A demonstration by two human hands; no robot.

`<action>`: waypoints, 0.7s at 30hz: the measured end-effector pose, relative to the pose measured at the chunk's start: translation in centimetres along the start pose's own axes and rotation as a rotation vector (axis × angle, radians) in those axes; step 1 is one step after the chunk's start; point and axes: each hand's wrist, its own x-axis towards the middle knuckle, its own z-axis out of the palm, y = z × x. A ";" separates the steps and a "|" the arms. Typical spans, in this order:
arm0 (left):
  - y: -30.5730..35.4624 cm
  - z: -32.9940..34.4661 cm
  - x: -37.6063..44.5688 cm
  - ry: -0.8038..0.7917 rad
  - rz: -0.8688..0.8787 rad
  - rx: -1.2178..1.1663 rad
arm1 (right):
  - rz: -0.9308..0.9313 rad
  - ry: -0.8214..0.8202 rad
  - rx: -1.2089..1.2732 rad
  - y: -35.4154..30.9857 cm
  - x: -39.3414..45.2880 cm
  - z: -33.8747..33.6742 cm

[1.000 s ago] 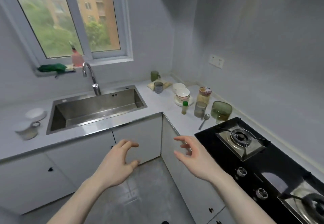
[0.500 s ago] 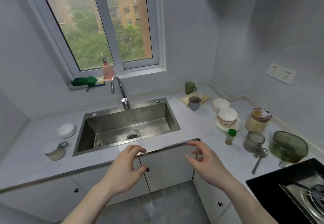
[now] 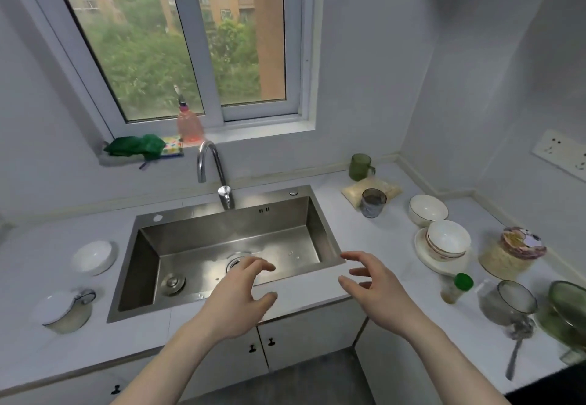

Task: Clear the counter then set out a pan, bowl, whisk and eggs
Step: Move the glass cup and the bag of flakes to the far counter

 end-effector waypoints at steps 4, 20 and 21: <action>-2.4 -1.3 6.1 -0.064 0.055 0.013 | 0.065 0.092 0.014 -0.5 4.3 0.9; 2.2 3.5 30.7 -0.397 0.221 0.033 | 0.311 0.371 0.059 6.0 15.1 -6.3; 2.9 4.5 32.6 -0.407 0.203 0.022 | 0.323 0.378 0.061 6.8 16.3 -7.4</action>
